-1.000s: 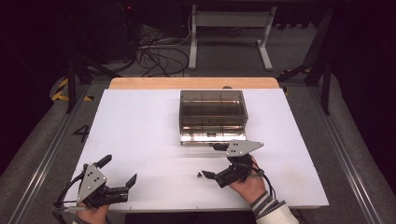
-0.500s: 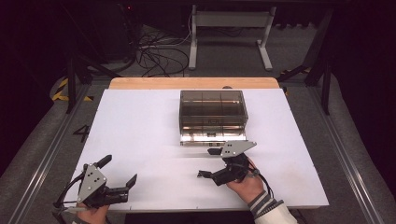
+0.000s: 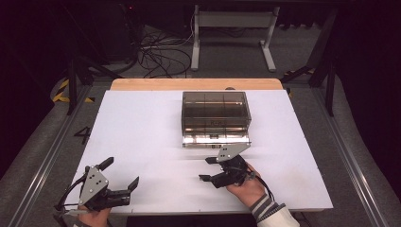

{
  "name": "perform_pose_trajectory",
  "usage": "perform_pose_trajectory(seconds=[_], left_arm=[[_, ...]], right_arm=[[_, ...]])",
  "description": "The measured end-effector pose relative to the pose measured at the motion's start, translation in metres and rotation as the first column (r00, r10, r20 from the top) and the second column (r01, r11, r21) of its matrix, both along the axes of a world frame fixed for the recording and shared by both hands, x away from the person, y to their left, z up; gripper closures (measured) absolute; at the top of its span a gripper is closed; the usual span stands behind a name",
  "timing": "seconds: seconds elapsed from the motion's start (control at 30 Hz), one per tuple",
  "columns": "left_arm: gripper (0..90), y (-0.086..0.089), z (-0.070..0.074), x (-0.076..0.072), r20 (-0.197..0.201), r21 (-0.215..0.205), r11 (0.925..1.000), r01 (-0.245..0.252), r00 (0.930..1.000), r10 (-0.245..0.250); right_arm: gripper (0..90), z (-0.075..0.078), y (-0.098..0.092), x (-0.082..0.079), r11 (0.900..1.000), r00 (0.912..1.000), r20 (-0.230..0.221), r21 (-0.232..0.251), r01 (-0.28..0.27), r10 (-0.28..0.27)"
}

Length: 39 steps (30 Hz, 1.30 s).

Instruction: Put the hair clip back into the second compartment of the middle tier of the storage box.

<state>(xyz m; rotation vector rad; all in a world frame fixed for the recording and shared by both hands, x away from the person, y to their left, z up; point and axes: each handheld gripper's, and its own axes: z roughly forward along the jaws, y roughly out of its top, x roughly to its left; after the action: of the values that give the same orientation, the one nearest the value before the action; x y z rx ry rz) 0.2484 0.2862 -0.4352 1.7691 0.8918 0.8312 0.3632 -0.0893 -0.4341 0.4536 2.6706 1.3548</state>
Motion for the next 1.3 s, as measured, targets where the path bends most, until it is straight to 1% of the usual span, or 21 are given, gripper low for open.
perform_pose_trajectory(seconds=[0.07,0.1,0.17,0.2,0.3,0.4,0.47,0.5,0.57,0.6,0.7,0.77,0.9,0.93,0.97,1.0,1.03,1.17,1.3], left_arm=[[1.3,0.000,0.000,0.000,-0.001,0.000,1.0000,0.001,1.0000,-0.001],[1.3,0.000,0.000,0.000,-0.003,-0.003,1.0000,0.002,1.0000,-0.002],[1.4,0.000,0.000,0.000,-0.003,-0.003,1.0000,0.002,1.0000,-0.002],[1.4,-0.001,0.000,0.000,-0.004,-0.002,1.0000,0.003,1.0000,-0.003],[1.4,-0.001,0.000,0.000,-0.005,-0.003,1.0000,0.004,1.0000,-0.004],[1.4,-0.001,0.000,0.000,-0.006,-0.003,1.0000,0.003,1.0000,-0.003],[1.4,-0.001,0.000,0.000,-0.007,-0.003,1.0000,0.005,1.0000,-0.005],[1.5,-0.001,0.000,0.000,-0.008,-0.003,1.0000,0.005,1.0000,-0.005],[1.4,-0.001,0.000,0.000,-0.009,-0.003,1.0000,0.006,0.9999,-0.006],[1.5,-0.001,0.000,0.000,-0.008,-0.003,1.0000,0.006,0.9999,-0.006],[1.5,-0.001,0.000,0.000,-0.008,-0.004,1.0000,0.006,0.9999,-0.006],[1.5,-0.001,0.000,0.000,-0.009,-0.005,1.0000,0.006,0.9999,-0.006],[1.5,-0.001,0.000,0.000,-0.010,-0.004,1.0000,0.009,0.9999,-0.009],[1.5,-0.001,0.000,0.000,-0.010,-0.002,1.0000,0.009,0.9999,-0.009],[1.5,-0.001,0.000,0.000,-0.009,0.000,1.0000,0.009,0.9999,-0.009],[1.5,-0.001,0.000,0.000,-0.009,0.000,1.0000,0.009,0.9999,-0.009],[1.5,-0.001,0.000,0.000,-0.010,-0.002,1.0000,0.009,0.9999,-0.009],[1.5,-0.001,0.000,0.000,-0.011,-0.002,0.9999,0.010,0.9999,-0.010],[1.5,-0.002,0.000,0.000,-0.011,-0.001,0.9999,0.011,0.9999,-0.011]], right_arm=[[38.9,-0.003,0.003,0.001,1.000,0.9998,-0.021,-0.027,-0.006,0.005],[38.9,-0.003,0.003,0.001,1.000,0.9998,-0.021,-0.027,-0.006,0.005],[39.6,-0.005,0.005,0.002,0.999,0.9995,-0.031,-0.042,-0.011,0.009],[40.3,-0.006,0.007,0.002,0.998,0.9993,-0.035,-0.062,-0.010,0.008],[41.7,-0.009,0.009,0.004,0.996,0.9989,-0.047,-0.085,-0.009,0.005],[43.4,-0.012,0.013,0.004,0.994,0.9990,-0.043,-0.112,-0.011,0.006],[43.8,-0.012,0.014,0.004,0.993,0.9990,-0.044,-0.118,-0.012,0.007],[45.9,-0.014,0.016,0.005,0.991,0.9990,-0.043,-0.132,-0.011,0.005],[47.1,-0.015,0.017,0.006,0.991,0.9989,-0.046,-0.137,-0.014,0.008],[49.0,-0.017,0.018,0.006,0.988,0.9990,-0.044,-0.153,-0.017,0.010],[50.8,-0.018,0.020,0.007,0.986,0.9991,-0.042,-0.165,-0.017,0.010],[52.2,-0.019,0.022,0.007,0.985,0.9992,-0.037,-0.173,-0.019,0.012],[56.1,-0.021,0.025,0.007,0.979,0.9997,-0.021,-0.205,-0.018,0.014],[56.1,-0.021,0.025,0.007,0.979,0.9997,-0.021,-0.205,-0.018,0.014],[58.4,-0.022,0.027,0.007,0.976,0.9997,-0.016,-0.216,-0.021,0.018],[58.4,-0.022,0.027,0.007,0.976,0.9997,-0.016,-0.216,-0.021,0.018],[61.1,-0.022,0.028,0.007,0.973,0.9997,-0.012,-0.229,-0.025,0.023],[64.7,-0.024,0.031,0.006,0.970,0.9996,-0.007,-0.242,-0.027,0.027],[66.1,-0.025,0.031,0.007,0.968,0.9995,-0.004,-0.251,-0.031,0.031]])
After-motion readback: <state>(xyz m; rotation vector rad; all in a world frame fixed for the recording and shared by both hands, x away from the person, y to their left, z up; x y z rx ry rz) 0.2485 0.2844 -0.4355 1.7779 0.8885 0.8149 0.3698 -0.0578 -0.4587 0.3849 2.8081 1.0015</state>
